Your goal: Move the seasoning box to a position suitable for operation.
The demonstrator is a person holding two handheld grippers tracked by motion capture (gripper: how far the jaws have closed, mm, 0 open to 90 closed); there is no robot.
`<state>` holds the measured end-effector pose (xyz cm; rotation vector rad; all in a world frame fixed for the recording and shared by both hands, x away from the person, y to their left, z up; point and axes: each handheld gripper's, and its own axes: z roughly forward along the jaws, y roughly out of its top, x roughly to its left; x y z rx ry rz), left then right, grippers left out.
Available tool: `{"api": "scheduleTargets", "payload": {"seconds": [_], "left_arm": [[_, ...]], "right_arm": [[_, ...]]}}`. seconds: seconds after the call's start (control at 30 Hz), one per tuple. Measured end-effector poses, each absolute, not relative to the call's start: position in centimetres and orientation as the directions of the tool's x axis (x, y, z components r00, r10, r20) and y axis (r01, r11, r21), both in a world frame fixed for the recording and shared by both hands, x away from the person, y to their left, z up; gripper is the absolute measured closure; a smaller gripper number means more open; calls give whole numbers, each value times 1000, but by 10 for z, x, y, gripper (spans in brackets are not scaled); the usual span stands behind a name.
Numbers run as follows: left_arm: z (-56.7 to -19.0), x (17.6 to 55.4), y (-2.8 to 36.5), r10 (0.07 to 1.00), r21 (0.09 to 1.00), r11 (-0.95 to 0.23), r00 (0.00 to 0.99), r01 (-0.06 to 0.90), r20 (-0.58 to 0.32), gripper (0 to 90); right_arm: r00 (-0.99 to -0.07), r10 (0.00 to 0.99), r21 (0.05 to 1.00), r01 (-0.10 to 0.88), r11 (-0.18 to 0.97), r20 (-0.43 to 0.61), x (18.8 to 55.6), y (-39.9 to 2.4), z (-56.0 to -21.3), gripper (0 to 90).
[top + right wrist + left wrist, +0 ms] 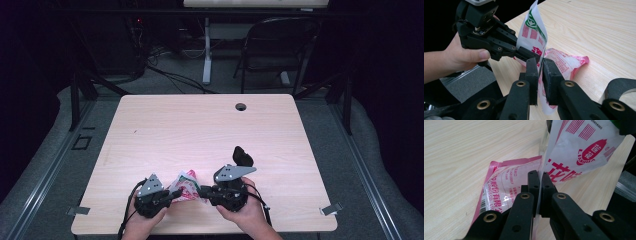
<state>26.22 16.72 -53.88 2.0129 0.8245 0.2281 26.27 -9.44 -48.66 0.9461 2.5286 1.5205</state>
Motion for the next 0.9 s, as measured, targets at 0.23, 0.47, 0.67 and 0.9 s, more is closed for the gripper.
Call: {"api": "scheduleTargets", "payload": {"seconds": [0.23,0.47,0.67,0.9], "left_arm": [[-539,262,167,630,813,-361,762,457,-149,900],[-539,262,167,634,813,-352,757,464,-158,900],[-539,262,167,630,814,-359,762,457,-150,900],[-539,262,167,626,815,-362,766,453,-148,900]], "right_arm": [[-814,522,809,476,346,256,264,-92,-488,833],[-811,523,793,490,363,262,268,-86,-492,824],[-805,529,788,499,361,267,271,-87,-491,855],[-802,533,781,506,366,270,272,-88,-491,900]]}}
